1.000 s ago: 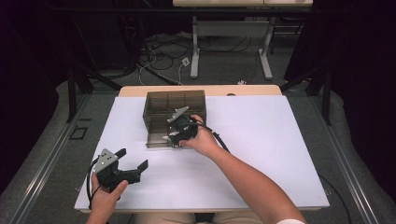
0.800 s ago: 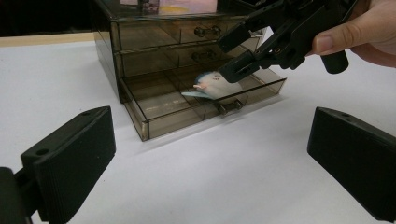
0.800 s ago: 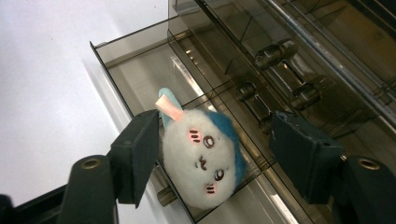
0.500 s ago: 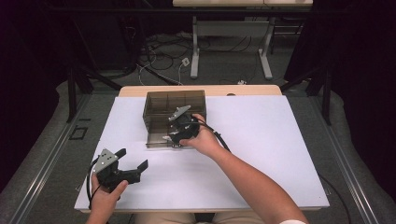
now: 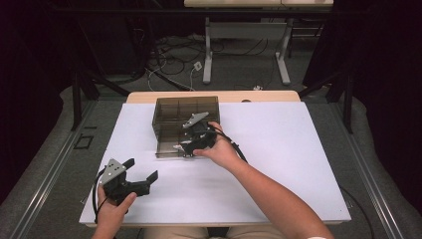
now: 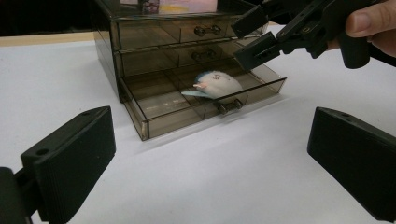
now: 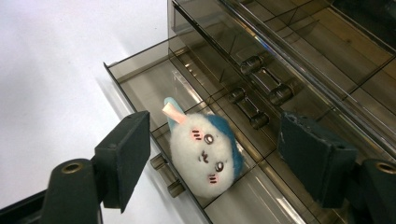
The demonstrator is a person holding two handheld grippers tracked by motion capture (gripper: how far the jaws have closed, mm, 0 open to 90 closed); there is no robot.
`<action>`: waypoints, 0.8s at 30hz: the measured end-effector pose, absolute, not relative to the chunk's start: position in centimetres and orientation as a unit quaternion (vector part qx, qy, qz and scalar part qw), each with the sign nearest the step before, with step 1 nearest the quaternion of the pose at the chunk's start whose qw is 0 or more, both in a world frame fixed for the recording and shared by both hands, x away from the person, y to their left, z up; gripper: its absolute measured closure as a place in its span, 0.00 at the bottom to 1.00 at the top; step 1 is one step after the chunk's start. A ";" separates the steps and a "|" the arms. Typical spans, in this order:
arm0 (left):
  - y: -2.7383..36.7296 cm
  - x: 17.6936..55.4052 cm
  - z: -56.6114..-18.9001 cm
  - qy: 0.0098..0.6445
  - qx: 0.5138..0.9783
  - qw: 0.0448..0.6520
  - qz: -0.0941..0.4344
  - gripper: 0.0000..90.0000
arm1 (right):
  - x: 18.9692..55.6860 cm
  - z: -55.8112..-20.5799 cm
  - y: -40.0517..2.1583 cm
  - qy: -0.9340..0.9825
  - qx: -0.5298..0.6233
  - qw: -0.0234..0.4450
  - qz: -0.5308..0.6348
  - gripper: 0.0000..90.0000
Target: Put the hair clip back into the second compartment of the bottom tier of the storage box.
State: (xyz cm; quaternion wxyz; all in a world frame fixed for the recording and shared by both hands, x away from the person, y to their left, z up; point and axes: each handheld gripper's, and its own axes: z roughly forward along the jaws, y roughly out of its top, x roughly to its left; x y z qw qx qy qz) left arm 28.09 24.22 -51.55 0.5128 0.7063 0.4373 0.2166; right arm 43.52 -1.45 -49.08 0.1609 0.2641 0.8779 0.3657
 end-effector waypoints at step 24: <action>24.1 28.0 -51.6 0.440 0.702 0.515 0.218 0.02 | 41.0 -48.0 -4.0 0.852 0.292 0.158 0.406 0.20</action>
